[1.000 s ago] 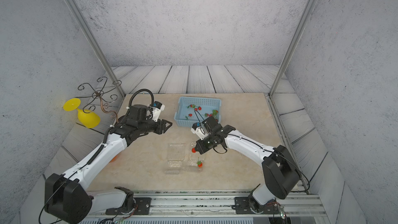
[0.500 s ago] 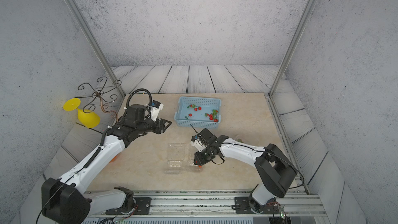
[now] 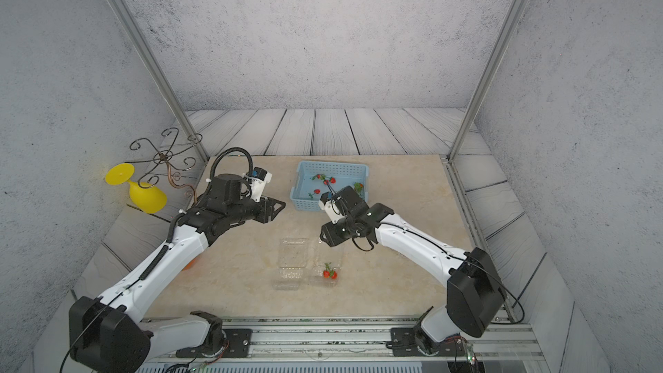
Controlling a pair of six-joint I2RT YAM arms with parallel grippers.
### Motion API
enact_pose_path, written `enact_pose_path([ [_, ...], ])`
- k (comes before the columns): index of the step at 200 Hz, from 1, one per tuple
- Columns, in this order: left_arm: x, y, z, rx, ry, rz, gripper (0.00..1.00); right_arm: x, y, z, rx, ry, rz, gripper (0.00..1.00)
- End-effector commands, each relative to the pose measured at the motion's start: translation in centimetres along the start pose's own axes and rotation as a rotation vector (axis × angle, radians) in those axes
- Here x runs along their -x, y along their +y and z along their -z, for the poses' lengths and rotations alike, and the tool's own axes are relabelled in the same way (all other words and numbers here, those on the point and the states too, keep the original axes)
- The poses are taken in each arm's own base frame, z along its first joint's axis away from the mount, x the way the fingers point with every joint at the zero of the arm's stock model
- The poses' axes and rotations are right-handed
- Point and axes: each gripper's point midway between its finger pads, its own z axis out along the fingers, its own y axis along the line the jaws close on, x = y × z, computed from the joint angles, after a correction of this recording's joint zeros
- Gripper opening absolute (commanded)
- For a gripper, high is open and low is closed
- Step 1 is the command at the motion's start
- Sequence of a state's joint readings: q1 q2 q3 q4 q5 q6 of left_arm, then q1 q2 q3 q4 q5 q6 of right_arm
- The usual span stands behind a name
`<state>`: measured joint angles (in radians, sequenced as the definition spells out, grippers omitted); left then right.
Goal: Pack strawberries into containers
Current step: Pick up the strawberry from the basket.
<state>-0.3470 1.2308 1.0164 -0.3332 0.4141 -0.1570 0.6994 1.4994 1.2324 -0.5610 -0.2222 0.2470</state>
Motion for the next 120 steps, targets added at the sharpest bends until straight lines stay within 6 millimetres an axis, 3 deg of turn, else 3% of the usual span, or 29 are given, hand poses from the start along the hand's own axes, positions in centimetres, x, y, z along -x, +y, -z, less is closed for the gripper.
enact_pose_path([
  [1, 0.6, 0.1, 0.3, 0.005, -0.014, -0.012, 0.46, 4.1, -4.3, -1.3, -0.1, -0.059, -0.02, 0.5],
  [29, 0.4, 0.3, 0.0, 0.005, -0.005, -0.009, 0.46, 9.2, -8.5, -4.7, -0.122, -0.079, -0.066, 0.51],
  [59, 0.2, 0.5, -0.4, 0.007, 0.009, -0.01, 0.46, 12.9, -11.7, -9.2, -0.118, -0.049, -0.085, 0.52],
  [96, -0.2, 0.7, -1.0, -0.005, 0.025, -0.004, 0.46, 15.0, -12.9, -14.4, -0.041, -0.015, -0.089, 0.54],
  [120, -0.3, 0.8, -1.3, -0.01, 0.032, 0.0, 0.46, 15.0, -14.1, -17.8, -0.045, -0.026, -0.093, 0.57],
])
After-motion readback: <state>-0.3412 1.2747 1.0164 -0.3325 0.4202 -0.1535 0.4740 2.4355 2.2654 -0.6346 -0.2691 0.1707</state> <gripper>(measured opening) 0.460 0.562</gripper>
